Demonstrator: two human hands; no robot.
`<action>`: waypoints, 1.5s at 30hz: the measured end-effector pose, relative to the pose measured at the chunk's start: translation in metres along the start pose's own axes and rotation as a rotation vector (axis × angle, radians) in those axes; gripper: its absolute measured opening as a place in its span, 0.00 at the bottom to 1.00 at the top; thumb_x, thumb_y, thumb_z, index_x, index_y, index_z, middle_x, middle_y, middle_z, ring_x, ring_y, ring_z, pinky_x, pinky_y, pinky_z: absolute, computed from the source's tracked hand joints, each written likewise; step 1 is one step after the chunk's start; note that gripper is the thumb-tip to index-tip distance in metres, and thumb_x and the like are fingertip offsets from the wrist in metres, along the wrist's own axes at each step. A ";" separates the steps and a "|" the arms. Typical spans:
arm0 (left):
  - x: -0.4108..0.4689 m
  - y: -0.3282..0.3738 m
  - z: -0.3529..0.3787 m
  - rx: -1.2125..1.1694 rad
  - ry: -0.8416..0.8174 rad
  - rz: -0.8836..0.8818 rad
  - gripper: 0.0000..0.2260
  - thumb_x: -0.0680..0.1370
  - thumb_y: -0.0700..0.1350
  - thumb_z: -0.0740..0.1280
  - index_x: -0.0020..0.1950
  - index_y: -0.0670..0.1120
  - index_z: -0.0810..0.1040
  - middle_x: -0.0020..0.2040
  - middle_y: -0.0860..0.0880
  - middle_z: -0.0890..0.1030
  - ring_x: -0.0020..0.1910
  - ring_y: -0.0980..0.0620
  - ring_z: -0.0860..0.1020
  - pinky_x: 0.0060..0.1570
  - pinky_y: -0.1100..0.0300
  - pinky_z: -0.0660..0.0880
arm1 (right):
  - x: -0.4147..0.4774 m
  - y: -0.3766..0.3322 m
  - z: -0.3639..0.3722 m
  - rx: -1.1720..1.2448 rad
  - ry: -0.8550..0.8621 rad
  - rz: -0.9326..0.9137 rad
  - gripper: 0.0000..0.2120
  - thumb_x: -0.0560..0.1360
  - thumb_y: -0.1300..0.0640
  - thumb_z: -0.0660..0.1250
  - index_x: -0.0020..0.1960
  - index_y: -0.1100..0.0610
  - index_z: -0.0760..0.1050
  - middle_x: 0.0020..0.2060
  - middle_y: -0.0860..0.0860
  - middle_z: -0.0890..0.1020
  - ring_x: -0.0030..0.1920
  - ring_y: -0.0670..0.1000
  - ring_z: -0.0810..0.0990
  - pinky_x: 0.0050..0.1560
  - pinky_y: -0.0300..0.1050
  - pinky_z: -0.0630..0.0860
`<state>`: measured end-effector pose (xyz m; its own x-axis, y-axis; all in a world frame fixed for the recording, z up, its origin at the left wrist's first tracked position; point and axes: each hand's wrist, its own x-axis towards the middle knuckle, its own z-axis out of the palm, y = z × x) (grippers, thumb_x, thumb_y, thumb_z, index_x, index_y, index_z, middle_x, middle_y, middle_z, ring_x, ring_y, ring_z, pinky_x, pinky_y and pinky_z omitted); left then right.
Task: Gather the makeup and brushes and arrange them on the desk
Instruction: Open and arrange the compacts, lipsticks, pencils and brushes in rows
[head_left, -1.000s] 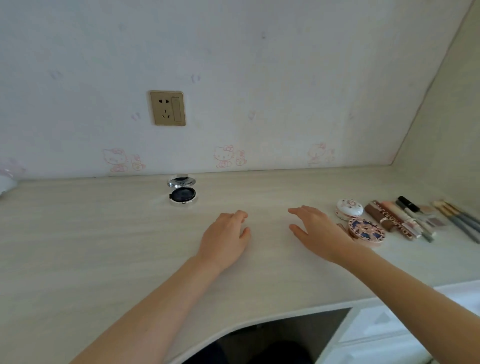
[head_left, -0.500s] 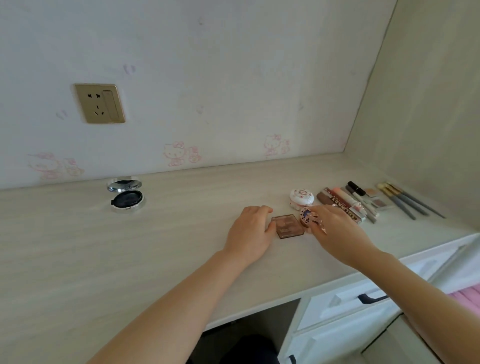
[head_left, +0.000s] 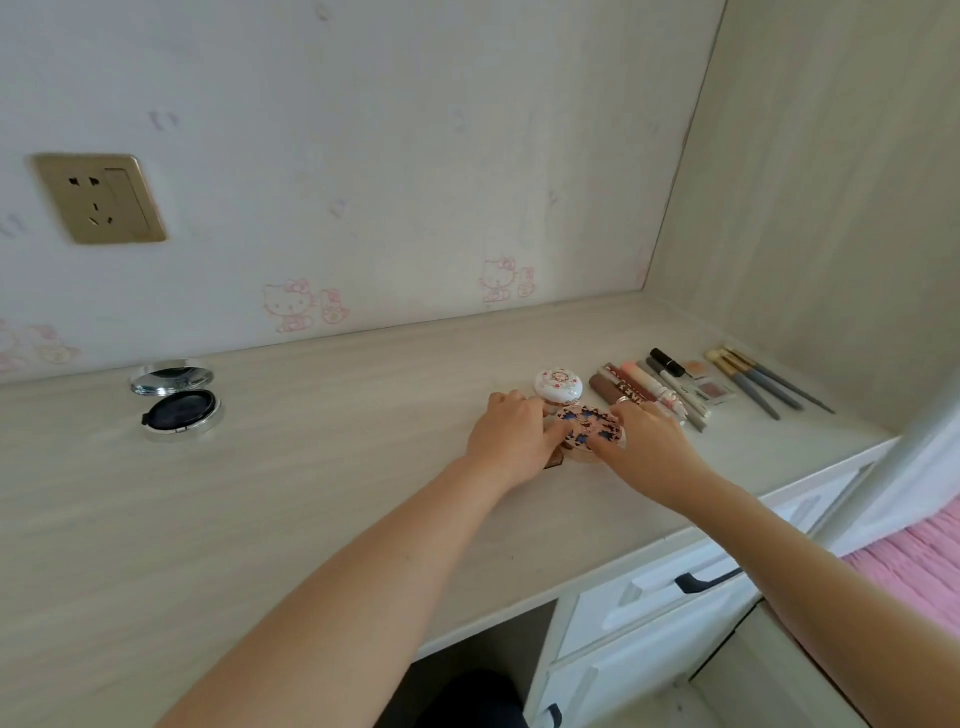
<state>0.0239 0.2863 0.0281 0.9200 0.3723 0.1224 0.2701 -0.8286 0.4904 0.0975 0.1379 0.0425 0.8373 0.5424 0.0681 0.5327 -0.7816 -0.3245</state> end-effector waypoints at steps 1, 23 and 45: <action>0.002 0.001 0.001 0.019 -0.022 0.009 0.22 0.79 0.59 0.59 0.65 0.46 0.75 0.60 0.44 0.74 0.65 0.44 0.64 0.63 0.49 0.68 | 0.003 0.000 0.000 0.019 -0.028 0.045 0.22 0.75 0.44 0.64 0.62 0.59 0.70 0.58 0.58 0.74 0.59 0.59 0.72 0.57 0.50 0.70; -0.030 0.013 0.003 -0.062 0.188 0.209 0.19 0.77 0.49 0.67 0.64 0.43 0.68 0.62 0.42 0.73 0.62 0.47 0.73 0.56 0.50 0.74 | -0.021 0.007 -0.003 0.737 0.103 0.142 0.12 0.76 0.56 0.66 0.58 0.57 0.71 0.48 0.54 0.82 0.48 0.52 0.82 0.50 0.52 0.78; -0.126 -0.035 -0.071 -1.086 0.216 -0.221 0.12 0.73 0.36 0.72 0.55 0.42 0.79 0.51 0.43 0.82 0.45 0.49 0.84 0.42 0.54 0.82 | -0.072 -0.082 -0.012 0.728 -0.093 -0.159 0.09 0.77 0.57 0.65 0.57 0.51 0.72 0.46 0.49 0.82 0.41 0.49 0.84 0.44 0.49 0.83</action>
<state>-0.1218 0.2981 0.0563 0.7860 0.6172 0.0350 -0.0658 0.0272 0.9975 -0.0049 0.1592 0.0759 0.7261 0.6808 0.0962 0.4034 -0.3085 -0.8615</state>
